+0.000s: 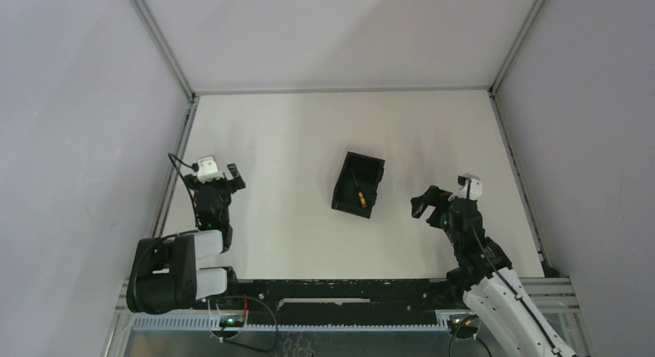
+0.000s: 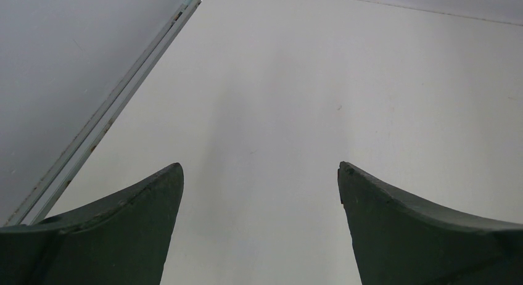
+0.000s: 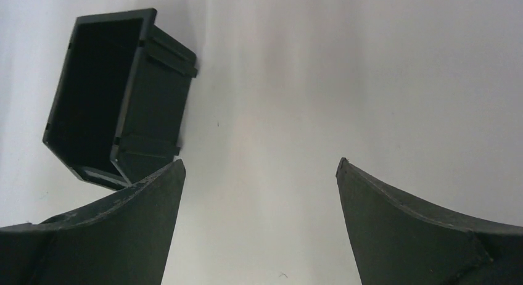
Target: Put the screwdriver in the bin
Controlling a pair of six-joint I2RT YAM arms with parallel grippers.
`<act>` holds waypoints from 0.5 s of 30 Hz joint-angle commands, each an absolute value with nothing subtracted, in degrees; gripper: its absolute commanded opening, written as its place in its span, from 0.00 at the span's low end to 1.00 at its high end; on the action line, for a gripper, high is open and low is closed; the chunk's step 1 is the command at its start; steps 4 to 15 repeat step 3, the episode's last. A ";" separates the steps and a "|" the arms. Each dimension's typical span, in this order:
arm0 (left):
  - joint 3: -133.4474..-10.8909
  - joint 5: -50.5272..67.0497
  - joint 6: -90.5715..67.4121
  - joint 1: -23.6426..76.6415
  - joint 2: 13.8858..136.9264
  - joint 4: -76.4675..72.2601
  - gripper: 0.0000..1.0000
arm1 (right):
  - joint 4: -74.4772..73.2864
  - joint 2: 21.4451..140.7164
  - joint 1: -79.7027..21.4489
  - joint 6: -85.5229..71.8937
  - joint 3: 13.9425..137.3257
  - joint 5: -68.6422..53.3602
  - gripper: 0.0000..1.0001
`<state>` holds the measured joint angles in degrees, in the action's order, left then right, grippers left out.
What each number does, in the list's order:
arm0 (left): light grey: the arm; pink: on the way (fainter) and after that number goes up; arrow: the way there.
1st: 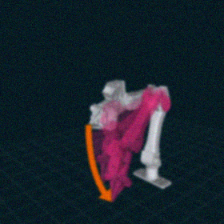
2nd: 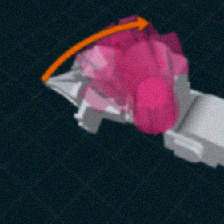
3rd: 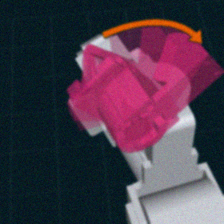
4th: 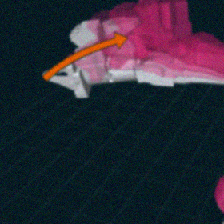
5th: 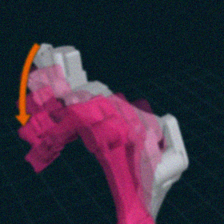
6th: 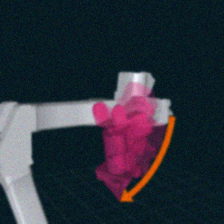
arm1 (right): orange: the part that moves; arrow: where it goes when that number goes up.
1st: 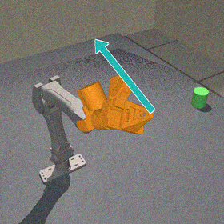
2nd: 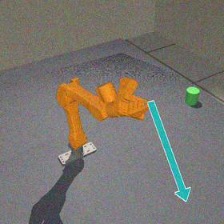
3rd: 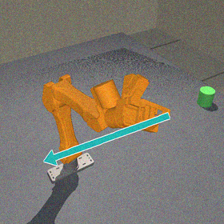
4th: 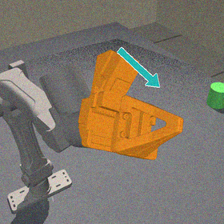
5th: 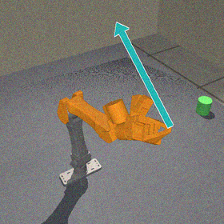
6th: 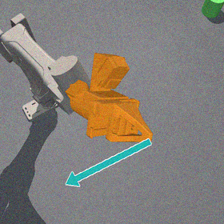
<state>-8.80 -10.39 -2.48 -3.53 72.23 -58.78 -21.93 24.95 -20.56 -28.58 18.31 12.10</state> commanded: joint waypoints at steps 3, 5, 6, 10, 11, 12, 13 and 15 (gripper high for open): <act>-11.04 -10.83 -1.58 -3.26 72.16 -60.73 1.00 | -17.71 22.75 -19.91 -32.96 15.87 13.36 1.00; -11.04 -10.83 -1.58 -3.26 72.16 -60.73 1.00 | -17.71 22.75 -19.91 -32.96 15.87 13.36 1.00; -11.04 -10.83 -1.58 -3.26 72.16 -60.73 1.00 | -17.71 22.75 -19.91 -32.96 15.87 13.36 1.00; -11.04 -10.83 -1.58 -3.26 72.16 -60.73 1.00 | -17.71 22.75 -19.91 -32.96 15.87 13.36 1.00; -11.04 -10.83 -1.58 -3.26 72.16 -60.73 1.00 | -17.71 22.75 -19.91 -32.96 15.87 13.36 1.00; -11.04 -10.83 -1.58 -3.26 72.16 -60.73 1.00 | -17.71 22.75 -19.91 -32.96 15.87 13.36 1.00; -11.04 -10.83 -1.58 -3.26 72.16 -60.73 1.00 | -17.71 22.75 -19.91 -32.96 15.87 13.36 1.00; -11.04 -10.83 -1.58 -3.26 72.16 -60.73 1.00 | -17.71 22.75 -19.91 -32.96 15.87 13.36 1.00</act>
